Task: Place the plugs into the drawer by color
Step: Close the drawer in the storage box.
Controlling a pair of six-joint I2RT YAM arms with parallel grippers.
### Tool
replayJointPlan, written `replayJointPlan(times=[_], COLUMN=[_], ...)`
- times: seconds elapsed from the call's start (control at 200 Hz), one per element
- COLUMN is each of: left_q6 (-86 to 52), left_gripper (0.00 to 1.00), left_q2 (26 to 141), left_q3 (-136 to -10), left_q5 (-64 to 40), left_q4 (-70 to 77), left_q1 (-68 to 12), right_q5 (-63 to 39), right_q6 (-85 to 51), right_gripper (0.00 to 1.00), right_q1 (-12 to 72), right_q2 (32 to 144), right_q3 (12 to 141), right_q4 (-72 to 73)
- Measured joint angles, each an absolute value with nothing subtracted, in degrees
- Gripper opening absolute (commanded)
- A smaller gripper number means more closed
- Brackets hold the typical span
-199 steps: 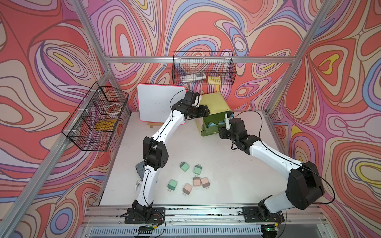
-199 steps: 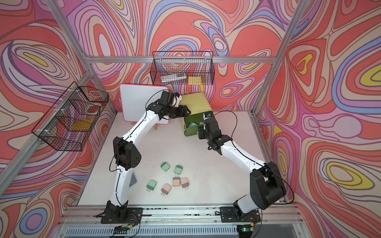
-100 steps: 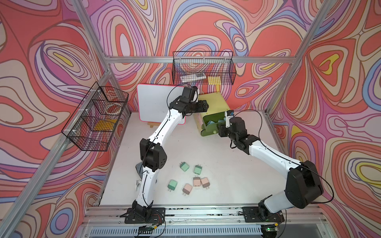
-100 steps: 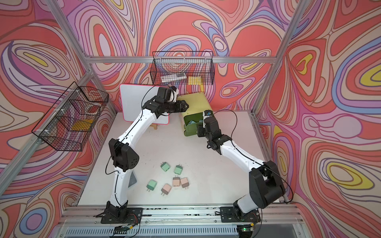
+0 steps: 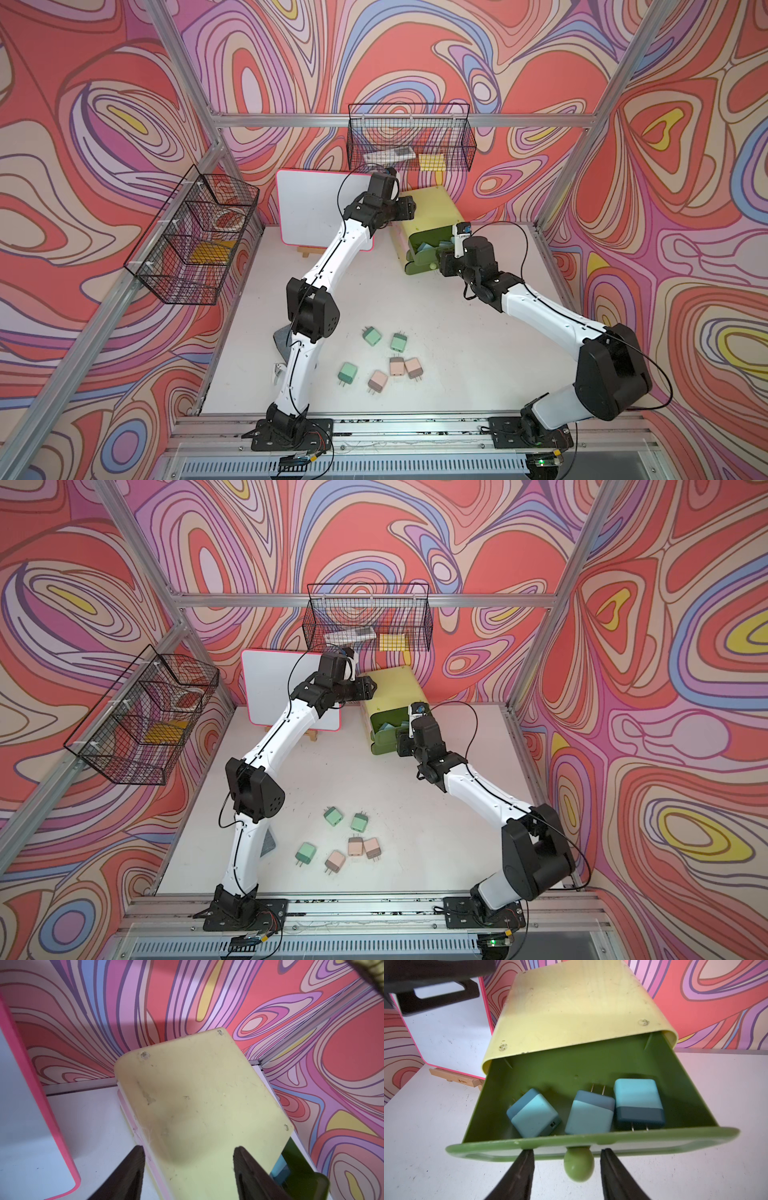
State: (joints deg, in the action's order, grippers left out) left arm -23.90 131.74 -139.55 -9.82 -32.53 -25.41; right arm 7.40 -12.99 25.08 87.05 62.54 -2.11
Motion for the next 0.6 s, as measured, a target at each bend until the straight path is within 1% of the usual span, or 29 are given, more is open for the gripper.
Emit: replayJointPlan(times=[0.105,0.391,0.601], left_q6=[-23.7,-23.4,-23.3], left_gripper=[0.64,0.54,0.5], left_q2=[132.9,134.1,134.1], left_q3=[-139.5,-139.5,-139.5], left_q5=[-9.7,-9.9,-10.2], left_q4=[-32.5,-32.6,-32.7], left_q1=[-25.4,-25.1,-24.8], right_q5=[7.0,6.2,6.2], right_q6=[-13.0,-13.1,-13.1], right_gripper=[0.53,0.53,0.53], right_q1=[25.1,25.1,25.1], right_q2=[87.0,88.0,89.1], right_q3=[62.4,62.4,62.5], right_q4=[-2.0,-0.7,0.4])
